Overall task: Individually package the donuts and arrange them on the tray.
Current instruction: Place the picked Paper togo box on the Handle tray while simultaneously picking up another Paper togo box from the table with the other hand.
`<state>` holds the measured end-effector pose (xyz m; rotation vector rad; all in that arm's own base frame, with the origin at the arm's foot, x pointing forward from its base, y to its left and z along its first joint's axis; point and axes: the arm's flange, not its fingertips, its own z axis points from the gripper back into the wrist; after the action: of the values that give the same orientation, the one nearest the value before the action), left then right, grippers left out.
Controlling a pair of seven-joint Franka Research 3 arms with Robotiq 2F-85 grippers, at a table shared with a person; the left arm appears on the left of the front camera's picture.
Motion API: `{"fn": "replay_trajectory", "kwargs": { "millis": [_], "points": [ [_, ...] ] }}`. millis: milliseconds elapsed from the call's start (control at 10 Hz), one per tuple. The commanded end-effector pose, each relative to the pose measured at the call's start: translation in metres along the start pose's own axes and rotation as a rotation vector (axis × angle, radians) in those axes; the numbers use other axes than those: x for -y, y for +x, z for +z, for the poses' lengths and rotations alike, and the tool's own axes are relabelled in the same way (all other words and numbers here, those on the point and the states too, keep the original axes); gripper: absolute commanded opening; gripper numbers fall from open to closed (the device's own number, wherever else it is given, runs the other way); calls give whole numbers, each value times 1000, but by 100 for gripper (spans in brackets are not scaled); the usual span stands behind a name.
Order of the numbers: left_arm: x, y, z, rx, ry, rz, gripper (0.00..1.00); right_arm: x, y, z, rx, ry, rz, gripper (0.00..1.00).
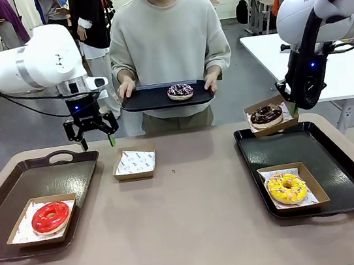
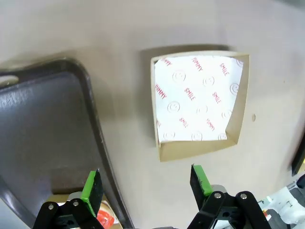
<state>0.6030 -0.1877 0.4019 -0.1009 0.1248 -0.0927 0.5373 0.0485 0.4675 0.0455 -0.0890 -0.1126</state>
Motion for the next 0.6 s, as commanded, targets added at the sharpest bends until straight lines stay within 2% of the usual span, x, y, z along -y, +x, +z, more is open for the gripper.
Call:
{"fn": "replay_trajectory", "kwargs": {
  "millis": [0, 200, 500],
  "points": [
    [17, 15, -9, 32, 78, 19, 96, 1, -2, 1, 0, -1, -2, 1],
    [28, 20, -24, 83, 120, 8, 96, 1, -2, 1, 0, -1, -2, 1],
    [39, 18, -36, 101, 148, 7, 96, 1, -2, 1, 0, -1, -2, 1]
  ]
}}
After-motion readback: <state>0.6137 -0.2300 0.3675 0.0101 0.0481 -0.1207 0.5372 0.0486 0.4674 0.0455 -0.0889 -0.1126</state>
